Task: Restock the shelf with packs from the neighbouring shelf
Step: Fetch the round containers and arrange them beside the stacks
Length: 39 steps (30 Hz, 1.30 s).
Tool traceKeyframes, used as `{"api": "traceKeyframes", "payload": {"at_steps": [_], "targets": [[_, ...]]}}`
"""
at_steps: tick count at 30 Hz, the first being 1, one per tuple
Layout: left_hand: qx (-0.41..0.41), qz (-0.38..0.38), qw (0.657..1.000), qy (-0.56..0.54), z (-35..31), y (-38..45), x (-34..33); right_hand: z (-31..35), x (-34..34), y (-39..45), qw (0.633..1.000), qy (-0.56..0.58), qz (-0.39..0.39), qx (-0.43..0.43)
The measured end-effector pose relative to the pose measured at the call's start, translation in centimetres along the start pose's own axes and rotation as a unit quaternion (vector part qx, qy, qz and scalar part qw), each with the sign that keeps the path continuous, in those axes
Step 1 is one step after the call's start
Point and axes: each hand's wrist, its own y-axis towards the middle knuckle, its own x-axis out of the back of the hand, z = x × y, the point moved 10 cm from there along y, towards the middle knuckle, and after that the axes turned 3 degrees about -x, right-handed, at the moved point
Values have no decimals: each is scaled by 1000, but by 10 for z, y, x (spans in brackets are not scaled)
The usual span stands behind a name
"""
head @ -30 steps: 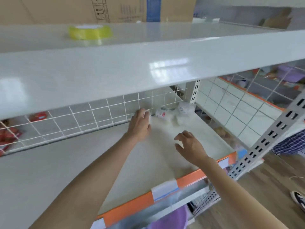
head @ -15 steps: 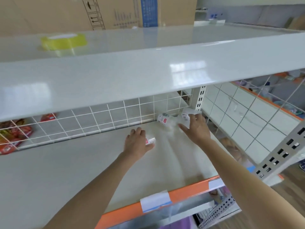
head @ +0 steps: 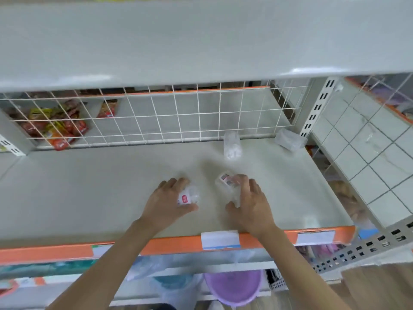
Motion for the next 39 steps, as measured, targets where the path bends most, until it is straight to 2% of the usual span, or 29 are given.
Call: {"api": "traceKeyframes", "payload": {"at_steps": [2, 6, 12, 16, 24, 30, 34, 39], "targets": [[12, 5, 1000, -8, 13, -14, 8, 28, -19, -1, 997, 46, 46, 35], [71, -85, 994, 3, 53, -52, 48, 84, -51, -3, 981, 125, 120, 84], [165, -173, 971, -14, 119, -119, 89, 161, -96, -17, 954, 173, 169, 176], [209, -195, 958, -20, 175, -170, 116, 227, -133, -36, 937, 188, 198, 218], [250, -223, 941, -39, 298, -282, 185, 387, -208, -98, 913, 207, 211, 283], [285, -228, 930, -48, 385, -364, 219, 480, -260, -127, 911, 206, 210, 290], [289, -255, 922, -41, 428, -380, 250, 517, -282, -129, 912, 234, 199, 273], [271, -262, 925, -42, 462, -358, 267, 541, -311, -97, 920, 226, 191, 258]]}}
